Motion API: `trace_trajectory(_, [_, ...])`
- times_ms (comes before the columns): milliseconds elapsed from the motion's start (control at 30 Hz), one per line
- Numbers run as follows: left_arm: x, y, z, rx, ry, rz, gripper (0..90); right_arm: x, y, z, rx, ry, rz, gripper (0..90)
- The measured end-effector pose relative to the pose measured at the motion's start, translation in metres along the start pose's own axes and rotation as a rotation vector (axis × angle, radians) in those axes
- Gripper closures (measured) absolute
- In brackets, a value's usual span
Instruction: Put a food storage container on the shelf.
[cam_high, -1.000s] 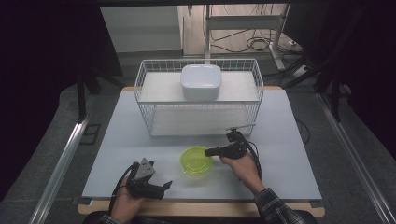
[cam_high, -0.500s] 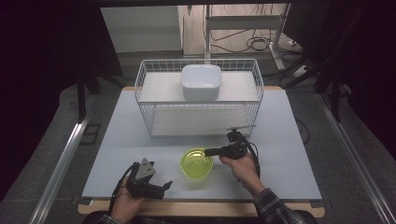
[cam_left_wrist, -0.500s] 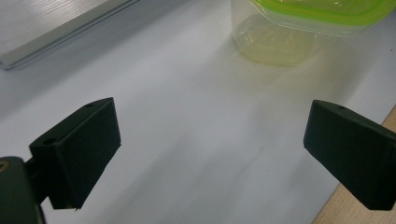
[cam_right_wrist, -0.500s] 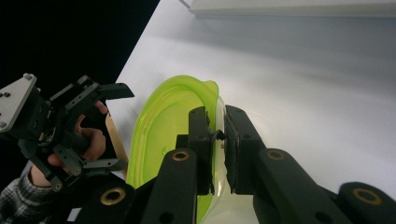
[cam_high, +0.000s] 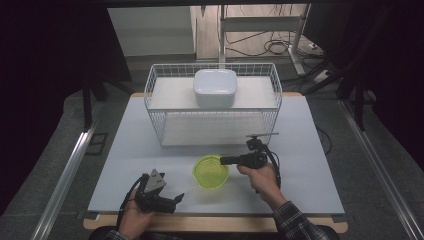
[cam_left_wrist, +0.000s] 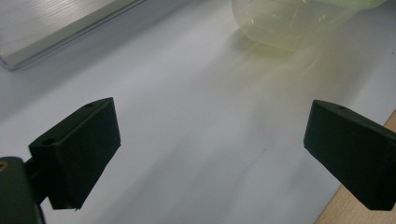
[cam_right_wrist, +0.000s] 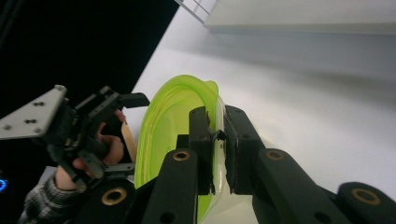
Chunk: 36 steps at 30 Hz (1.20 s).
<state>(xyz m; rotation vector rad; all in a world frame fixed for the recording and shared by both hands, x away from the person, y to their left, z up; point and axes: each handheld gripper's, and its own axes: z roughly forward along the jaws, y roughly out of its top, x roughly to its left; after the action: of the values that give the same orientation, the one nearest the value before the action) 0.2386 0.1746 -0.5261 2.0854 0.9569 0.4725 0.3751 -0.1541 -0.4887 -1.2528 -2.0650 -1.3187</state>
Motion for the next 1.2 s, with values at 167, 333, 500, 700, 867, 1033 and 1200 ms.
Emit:
trace_trajectory(167, [0.001,0.0,-0.002,-0.016,0.005,-0.013,3.1,0.008,0.004,-0.011,-0.029,0.029,-0.002,83.0])
trace_trajectory(333, [0.001,0.0,-0.001,-0.014,0.004,-0.01,3.1,0.014,0.009,-0.017,-0.047,0.041,-0.009,83.2])
trace_trajectory(500, [0.001,0.0,-0.001,-0.013,0.002,-0.009,3.0,0.024,0.016,-0.027,-0.074,0.036,-0.03,84.3])
trace_trajectory(700, [0.0,0.0,-0.001,-0.012,0.002,-0.007,3.0,0.023,0.018,-0.026,-0.071,0.029,-0.03,84.3])
trace_trajectory(867, [0.001,0.0,-0.001,-0.008,0.001,-0.006,3.1,0.02,0.018,-0.027,-0.087,0.039,-0.016,84.3])
trace_trajectory(1033, [0.0,0.0,0.0,-0.004,0.002,-0.005,3.1,0.026,0.021,-0.033,-0.114,0.075,-0.009,84.3])
trace_trajectory(1200, [0.0,0.0,-0.001,-0.007,0.003,-0.004,3.0,0.036,0.029,-0.044,-0.139,0.103,-0.018,84.4])
